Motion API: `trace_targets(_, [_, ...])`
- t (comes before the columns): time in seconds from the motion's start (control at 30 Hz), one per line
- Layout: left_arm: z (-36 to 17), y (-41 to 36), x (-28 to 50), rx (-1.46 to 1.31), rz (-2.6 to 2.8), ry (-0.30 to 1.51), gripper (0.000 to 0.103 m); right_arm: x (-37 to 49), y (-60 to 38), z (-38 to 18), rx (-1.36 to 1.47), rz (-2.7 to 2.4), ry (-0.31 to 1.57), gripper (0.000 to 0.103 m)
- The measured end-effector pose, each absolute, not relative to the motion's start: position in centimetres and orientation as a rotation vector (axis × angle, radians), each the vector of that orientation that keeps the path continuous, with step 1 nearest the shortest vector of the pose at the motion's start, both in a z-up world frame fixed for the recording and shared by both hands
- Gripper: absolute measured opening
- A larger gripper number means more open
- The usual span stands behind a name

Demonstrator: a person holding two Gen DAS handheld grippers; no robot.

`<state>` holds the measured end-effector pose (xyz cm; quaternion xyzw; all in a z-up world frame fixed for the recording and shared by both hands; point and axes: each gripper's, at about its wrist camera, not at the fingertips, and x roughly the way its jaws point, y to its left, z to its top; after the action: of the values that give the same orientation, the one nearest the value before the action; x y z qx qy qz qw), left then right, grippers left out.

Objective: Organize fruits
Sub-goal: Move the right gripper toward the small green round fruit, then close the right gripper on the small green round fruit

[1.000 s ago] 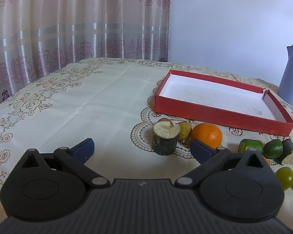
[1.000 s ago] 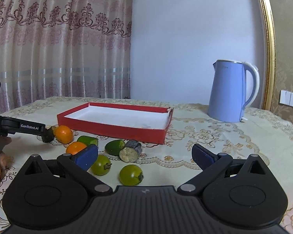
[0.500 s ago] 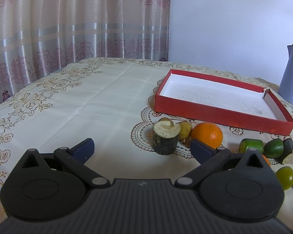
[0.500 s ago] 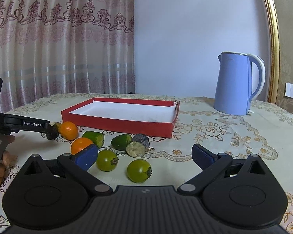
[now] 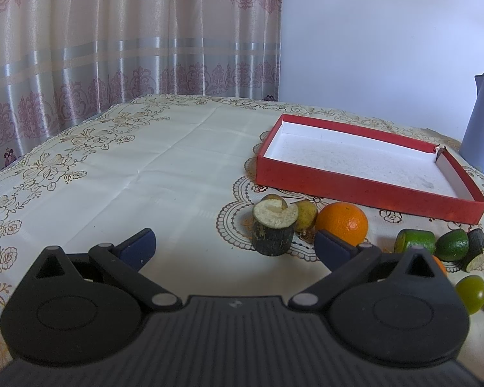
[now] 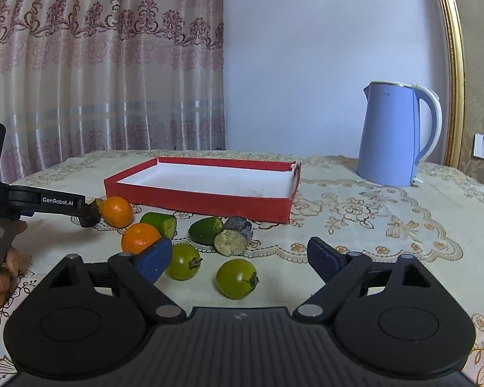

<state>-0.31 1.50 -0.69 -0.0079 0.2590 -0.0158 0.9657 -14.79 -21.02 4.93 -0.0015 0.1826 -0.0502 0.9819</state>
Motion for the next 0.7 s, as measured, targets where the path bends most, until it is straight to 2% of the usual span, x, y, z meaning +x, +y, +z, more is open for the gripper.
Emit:
trace_targets(0.27, [-0.7, 1.5, -0.3, -0.015, -0.032, 0.524, 0.103, -14.4, -20.9, 4.8, -0.009, -0.101, 0.397, 0.09])
trace_targets(0.37, [-0.7, 1.5, -0.3, -0.016, -0.032, 0.524, 0.103, -13.9, -21.1, 4.6, -0.004, -0.091, 0.429, 0.077])
trace_targets(0.43, [-0.7, 1.5, -0.3, -0.016, -0.032, 0.524, 0.103, -13.5, -21.3, 4.5, 0.006, -0.083, 0.451, 0.064])
trace_targets(0.67, [-0.7, 1.5, -0.3, -0.015, -0.032, 0.525, 0.103, -11.9, -22.2, 4.1, 0.023, -0.088, 0.511, 0.063])
trace_targets(0.7, [-0.7, 1.5, -0.3, -0.016, -0.032, 0.525, 0.103, -11.6, -22.4, 4.1, 0.026, -0.086, 0.52, 0.06])
